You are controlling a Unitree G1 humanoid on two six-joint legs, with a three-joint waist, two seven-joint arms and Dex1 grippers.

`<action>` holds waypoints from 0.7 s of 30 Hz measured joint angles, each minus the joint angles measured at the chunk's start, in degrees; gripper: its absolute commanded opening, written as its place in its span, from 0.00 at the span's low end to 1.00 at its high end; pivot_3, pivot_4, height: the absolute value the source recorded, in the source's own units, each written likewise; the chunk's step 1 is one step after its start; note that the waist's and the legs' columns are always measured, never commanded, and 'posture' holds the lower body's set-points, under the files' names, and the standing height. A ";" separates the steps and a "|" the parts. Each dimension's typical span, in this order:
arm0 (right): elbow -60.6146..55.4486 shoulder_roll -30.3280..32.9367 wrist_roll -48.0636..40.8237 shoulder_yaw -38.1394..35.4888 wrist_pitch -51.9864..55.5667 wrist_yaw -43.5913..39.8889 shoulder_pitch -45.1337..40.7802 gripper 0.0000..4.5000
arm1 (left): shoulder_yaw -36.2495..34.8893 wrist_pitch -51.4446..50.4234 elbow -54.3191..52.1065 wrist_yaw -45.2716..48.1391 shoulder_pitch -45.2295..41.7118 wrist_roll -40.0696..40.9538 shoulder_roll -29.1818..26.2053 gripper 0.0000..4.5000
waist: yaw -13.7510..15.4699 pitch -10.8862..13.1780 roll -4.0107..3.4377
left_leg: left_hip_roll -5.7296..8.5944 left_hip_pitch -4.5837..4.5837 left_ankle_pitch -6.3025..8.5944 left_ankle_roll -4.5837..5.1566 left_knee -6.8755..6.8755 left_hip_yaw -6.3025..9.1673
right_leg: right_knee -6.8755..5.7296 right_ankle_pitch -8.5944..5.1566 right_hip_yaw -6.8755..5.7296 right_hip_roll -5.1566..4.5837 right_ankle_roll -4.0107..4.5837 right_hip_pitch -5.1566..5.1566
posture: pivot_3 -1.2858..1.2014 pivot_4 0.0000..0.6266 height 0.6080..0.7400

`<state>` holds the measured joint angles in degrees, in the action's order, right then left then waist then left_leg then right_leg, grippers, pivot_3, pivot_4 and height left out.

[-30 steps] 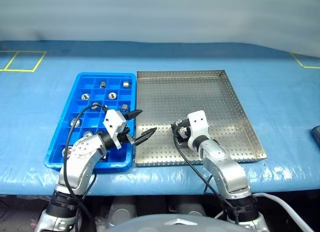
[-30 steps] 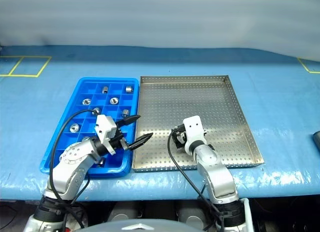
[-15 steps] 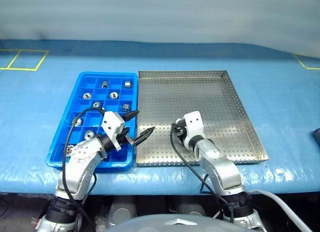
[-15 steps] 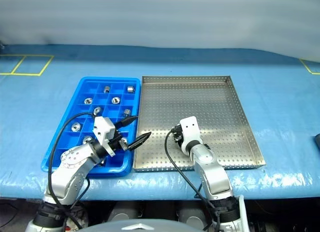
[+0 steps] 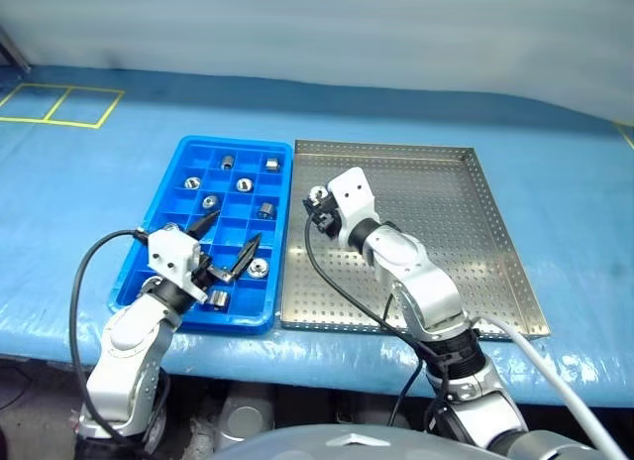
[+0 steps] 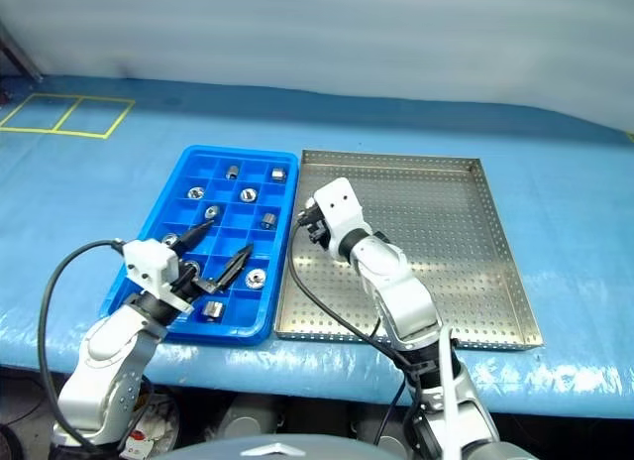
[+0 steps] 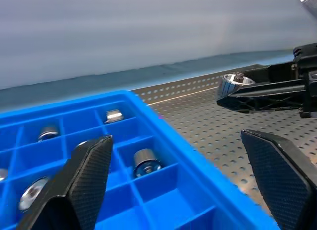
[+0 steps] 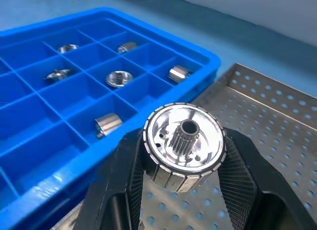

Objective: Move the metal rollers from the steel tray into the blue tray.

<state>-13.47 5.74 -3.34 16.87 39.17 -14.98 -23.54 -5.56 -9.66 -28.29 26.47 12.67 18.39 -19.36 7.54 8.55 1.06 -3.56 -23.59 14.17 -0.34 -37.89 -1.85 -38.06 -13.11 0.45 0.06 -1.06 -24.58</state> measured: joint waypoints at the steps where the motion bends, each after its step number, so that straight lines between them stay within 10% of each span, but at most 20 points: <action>1: 0.54 -0.34 -0.03 0.22 -0.05 -0.34 -0.68 0.39 | -0.50 0.02 -0.83 -0.56 0.90 -0.12 0.01 1.00 | 0.67 0.00 0.00 | 0.00 0.00 0.00 0.00 -0.01 0.00 | 0.01 0.00 -0.01 0.00 -0.01 0.00 | 0.73 0.24 1.00; 21: 15.07 -5.11 0.21 2.36 -6.64 -4.70 -5.07 0.39 | -0.86 -1.12 -8.88 -6.66 8.00 -1.78 1.42 1.00 | 16.15 0.01 -0.02 | -0.07 -0.29 0.03 -0.06 0.03 -0.05 | 0.11 -0.17 -0.26 0.00 0.22 -0.27 | 0.75 0.24 1.00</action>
<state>1.60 0.63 -3.13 19.22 32.53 -19.68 -28.62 -6.42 -10.77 -37.17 19.82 20.67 16.61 -17.93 23.69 8.56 1.04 -3.63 -23.88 14.20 -0.40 -37.86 -1.90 -37.96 -13.28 0.20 0.06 -0.85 -24.85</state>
